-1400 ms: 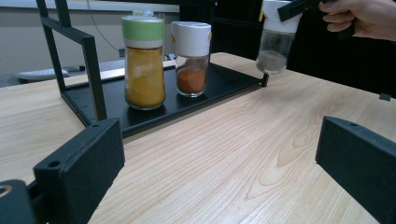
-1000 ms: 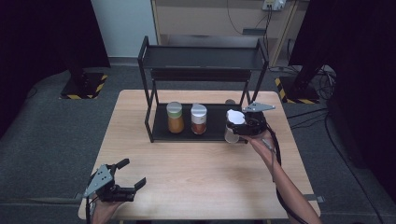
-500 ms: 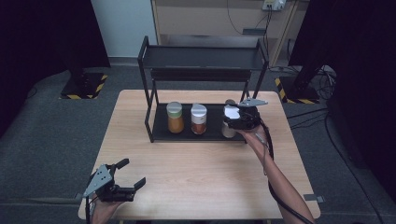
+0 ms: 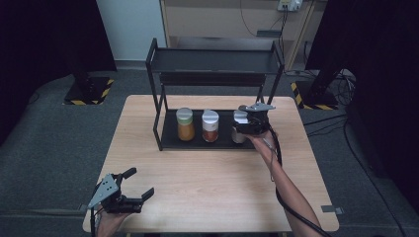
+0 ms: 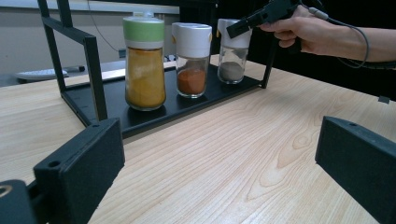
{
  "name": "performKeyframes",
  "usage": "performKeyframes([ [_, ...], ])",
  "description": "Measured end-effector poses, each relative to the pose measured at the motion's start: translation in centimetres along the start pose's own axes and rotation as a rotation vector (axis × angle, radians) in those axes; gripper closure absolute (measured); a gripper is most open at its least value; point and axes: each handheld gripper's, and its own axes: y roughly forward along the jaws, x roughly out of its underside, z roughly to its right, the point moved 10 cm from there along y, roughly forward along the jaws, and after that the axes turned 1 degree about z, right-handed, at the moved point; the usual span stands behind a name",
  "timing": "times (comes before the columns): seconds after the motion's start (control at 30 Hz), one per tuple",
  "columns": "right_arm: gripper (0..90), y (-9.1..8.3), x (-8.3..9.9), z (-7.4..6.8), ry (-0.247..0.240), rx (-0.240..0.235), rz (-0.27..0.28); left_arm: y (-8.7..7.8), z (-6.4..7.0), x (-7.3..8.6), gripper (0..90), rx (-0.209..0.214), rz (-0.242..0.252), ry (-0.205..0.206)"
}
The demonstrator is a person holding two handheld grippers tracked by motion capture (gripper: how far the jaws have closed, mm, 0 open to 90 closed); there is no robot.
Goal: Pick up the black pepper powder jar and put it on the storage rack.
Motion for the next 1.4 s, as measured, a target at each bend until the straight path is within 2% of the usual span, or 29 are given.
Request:
performKeyframes([
  [0.53,31.0,1.00,0.32,-0.01,0.011,0.016,0.005,-0.01,0.00,0.01,0.6,0.002,0.002,0.002],
  [0.8,30.9,1.00,0.57,-0.06,0.018,0.017,0.018,0.02,0.01,0.01,0.6,0.003,0.000,0.003],
  [1.27,30.4,0.97,0.66,-0.03,0.002,0.016,0.022,0.02,0.03,0.00,0.6,0.004,0.001,0.004],
  [1.4,24.5,0.80,0.50,-0.24,-0.005,0.025,0.017,0.04,0.04,0.00,0.6,0.005,0.000,0.005],
])
